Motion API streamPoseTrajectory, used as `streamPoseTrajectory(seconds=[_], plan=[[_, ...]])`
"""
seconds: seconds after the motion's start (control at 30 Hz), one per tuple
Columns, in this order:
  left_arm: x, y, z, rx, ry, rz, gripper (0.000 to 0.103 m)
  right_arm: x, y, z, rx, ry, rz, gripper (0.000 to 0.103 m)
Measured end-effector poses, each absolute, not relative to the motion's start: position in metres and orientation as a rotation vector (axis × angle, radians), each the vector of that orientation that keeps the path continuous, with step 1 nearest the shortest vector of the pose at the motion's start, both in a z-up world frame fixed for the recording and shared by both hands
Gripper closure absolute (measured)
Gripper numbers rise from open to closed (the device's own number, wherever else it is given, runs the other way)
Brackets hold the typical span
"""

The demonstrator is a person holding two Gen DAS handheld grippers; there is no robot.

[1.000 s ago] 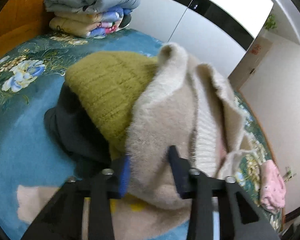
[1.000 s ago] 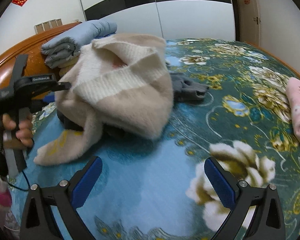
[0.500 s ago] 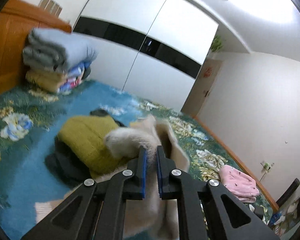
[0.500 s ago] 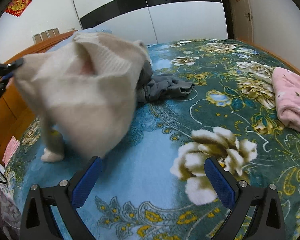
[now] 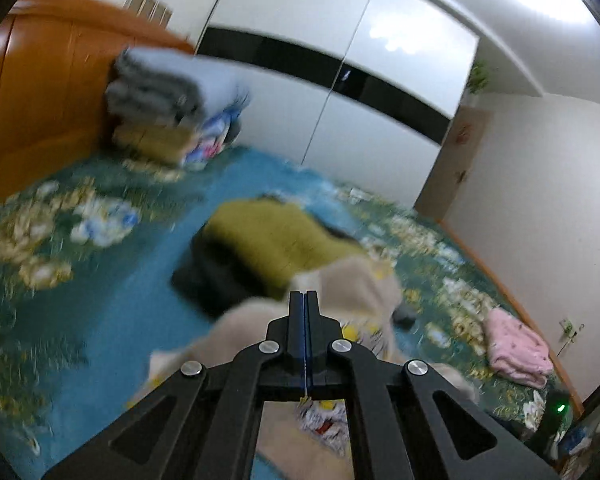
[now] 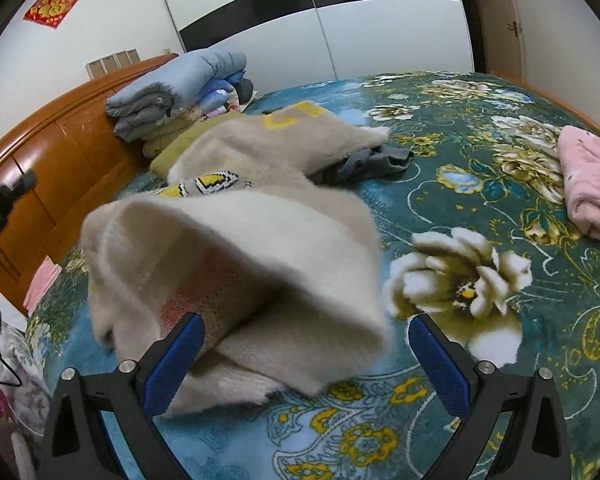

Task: Fold clothes
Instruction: 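Grasp the beige sweater with the left gripper and pull it off the pile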

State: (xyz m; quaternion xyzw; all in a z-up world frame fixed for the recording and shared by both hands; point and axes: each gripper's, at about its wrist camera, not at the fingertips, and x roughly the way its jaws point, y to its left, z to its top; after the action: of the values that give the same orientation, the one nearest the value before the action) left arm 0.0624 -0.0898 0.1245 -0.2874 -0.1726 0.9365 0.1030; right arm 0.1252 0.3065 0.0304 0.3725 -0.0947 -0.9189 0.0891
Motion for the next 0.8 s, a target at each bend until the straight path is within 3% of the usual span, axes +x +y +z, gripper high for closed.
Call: streamPoseTrajectory(seconds=[0.07, 0.17, 0.33, 0.43, 0.63, 0.73, 0.8], plan=[[0.061, -0.077, 0.106, -0.917, -0.539, 2.685, 0.095, 0.123, 0.312, 0.031, 1.107, -0.29, -2.749, 0.0], [0.058, -0.054, 0.081, -1.009, -0.547, 2.583, 0.056, 0.123, 0.333, 0.026, 1.136, -0.387, -2.775, 0.0], [0.051, -0.02, 0.058, -1.103, -0.37, 2.65, 0.055, 0.131, 0.367, 0.021, 1.155, -0.516, -2.81, 0.0], [0.05, -0.04, 0.068, -1.065, -0.388, 2.751, 0.053, 0.141, 0.39, 0.026, 1.137, -0.522, -2.862, 0.0], [0.025, -0.086, 0.08, -1.027, -0.387, 2.89, 0.027, 0.15, 0.44, 0.015, 1.188, -0.705, -2.937, 0.0], [0.0, -0.103, 0.075, -1.049, -0.438, 2.84, 0.025, 0.145, 0.441, 0.005, 1.229, -0.738, -2.915, 0.0], [-0.02, -0.118, 0.065, -1.076, -0.565, 2.759, 0.025, 0.143, 0.436, 0.001, 1.253, -0.707, -2.902, 0.0]])
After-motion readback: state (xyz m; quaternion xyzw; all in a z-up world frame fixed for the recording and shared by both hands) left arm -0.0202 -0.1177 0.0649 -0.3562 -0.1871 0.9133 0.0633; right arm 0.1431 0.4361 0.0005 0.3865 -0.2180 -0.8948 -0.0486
